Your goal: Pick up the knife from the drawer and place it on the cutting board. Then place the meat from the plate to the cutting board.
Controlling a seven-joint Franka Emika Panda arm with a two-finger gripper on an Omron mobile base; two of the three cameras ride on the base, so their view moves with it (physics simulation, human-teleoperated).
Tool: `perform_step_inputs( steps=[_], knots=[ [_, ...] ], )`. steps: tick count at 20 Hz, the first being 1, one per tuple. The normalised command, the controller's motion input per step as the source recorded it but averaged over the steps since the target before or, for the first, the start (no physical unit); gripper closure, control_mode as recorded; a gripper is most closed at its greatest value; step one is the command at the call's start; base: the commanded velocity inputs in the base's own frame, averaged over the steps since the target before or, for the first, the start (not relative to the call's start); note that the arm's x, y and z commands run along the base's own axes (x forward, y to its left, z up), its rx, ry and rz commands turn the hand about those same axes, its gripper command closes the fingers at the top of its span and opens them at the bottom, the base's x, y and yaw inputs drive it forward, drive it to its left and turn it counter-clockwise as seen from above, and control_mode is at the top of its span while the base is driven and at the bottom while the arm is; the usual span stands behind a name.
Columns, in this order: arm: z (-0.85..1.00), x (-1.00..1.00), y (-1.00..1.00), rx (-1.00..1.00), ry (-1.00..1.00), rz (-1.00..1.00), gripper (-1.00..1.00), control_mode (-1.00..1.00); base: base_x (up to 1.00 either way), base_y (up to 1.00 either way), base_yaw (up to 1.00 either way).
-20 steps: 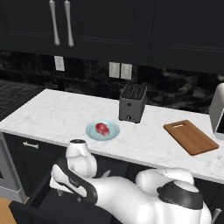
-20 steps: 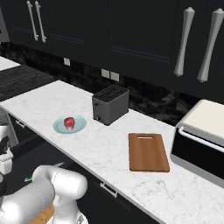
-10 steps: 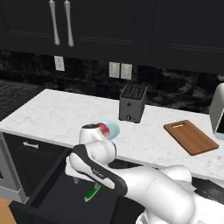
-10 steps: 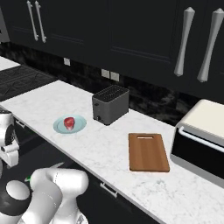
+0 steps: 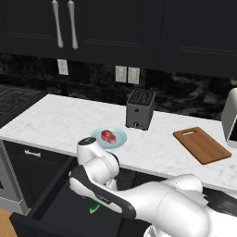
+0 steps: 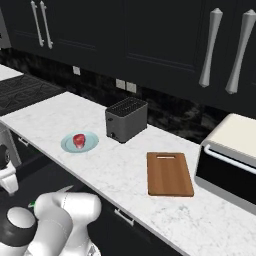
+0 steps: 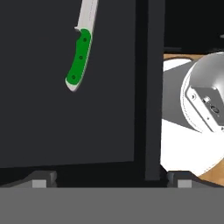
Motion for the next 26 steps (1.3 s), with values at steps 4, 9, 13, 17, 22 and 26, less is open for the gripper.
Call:
perform_step_inputs(
  steps=[4, 9, 13, 17, 22, 26],
  knots=[
    [-0.42, 0.56, 0.00, -0.03, -0.08, 0.00, -1.00, -1.00, 0.00, 0.00, 0.00],
    [-0.52, 0.32, 0.03, -0.01, -0.07, 0.00, -1.00, -1.00, 0.00, 0.00, 0.00],
    [-0.18, 0.07, 0.00, 0.00, 0.00, 0.02, -1.00, -1.00, 0.00, 0.00, 0.00],
    [-0.38, 0.20, 0.00, 0.00, 0.00, 0.10, -1.00, -1.00, 0.00, 0.00, 0.00],
    [-0.51, 0.16, 0.00, 0.00, 0.00, 0.17, -1.00, -1.00, 0.00, 0.00, 0.00],
    [-0.41, 0.15, 0.00, -0.03, 0.02, 0.15, -1.00, -1.00, 0.00, 0.00, 0.00]
  ],
)
